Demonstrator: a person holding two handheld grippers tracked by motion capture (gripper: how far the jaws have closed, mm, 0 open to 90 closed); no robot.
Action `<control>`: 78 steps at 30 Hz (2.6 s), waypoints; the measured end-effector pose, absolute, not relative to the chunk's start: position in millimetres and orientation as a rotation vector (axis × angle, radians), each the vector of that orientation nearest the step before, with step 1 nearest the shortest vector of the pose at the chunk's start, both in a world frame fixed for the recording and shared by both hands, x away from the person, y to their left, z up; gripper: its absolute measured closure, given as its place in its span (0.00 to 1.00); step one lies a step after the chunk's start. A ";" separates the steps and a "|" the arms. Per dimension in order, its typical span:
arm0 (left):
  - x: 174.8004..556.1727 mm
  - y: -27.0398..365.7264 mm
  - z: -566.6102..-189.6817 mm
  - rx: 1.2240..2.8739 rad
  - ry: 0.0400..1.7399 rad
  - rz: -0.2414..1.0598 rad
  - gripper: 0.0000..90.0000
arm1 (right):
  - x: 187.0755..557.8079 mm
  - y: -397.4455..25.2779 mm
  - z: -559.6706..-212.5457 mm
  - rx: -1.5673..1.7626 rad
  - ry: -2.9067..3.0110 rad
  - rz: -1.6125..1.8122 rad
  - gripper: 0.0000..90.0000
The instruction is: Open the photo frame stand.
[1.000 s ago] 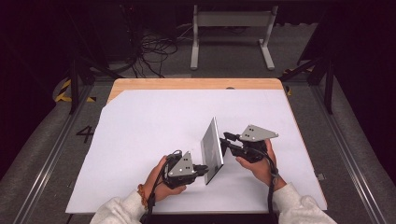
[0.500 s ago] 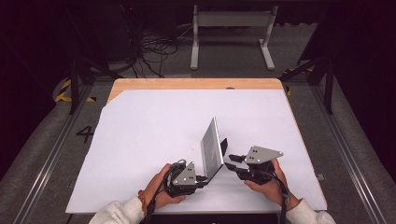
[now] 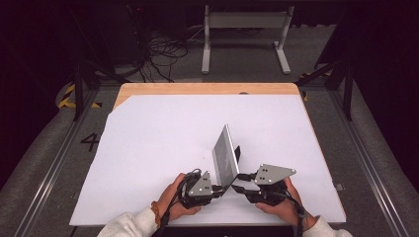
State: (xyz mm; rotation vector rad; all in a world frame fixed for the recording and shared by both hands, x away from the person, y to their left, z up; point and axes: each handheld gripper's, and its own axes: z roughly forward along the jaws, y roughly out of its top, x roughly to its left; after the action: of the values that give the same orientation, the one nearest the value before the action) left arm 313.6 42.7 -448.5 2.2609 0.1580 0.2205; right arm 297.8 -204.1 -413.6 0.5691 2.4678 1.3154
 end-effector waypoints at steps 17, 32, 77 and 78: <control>315.9 24.8 -451.2 2.247 0.159 0.264 0.90 | 292.1 -214.1 -407.7 0.592 2.446 1.325 0.67; 349.1 49.3 -448.1 2.215 0.300 0.326 0.71 | 294.7 -218.5 -407.8 0.582 2.423 1.335 0.82; 422.4 61.0 -452.3 2.162 0.465 0.245 0.19 | 300.8 -235.4 -410.3 0.726 2.305 1.235 0.80; 422.2 60.8 -452.3 2.165 0.462 0.247 0.18 | 300.7 -235.3 -410.4 0.737 2.302 1.239 0.79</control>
State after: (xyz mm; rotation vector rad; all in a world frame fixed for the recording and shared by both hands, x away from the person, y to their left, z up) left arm 422.2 60.8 -452.3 2.1653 0.4622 0.2473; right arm 300.7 -235.3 -410.4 0.7375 2.3024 1.2387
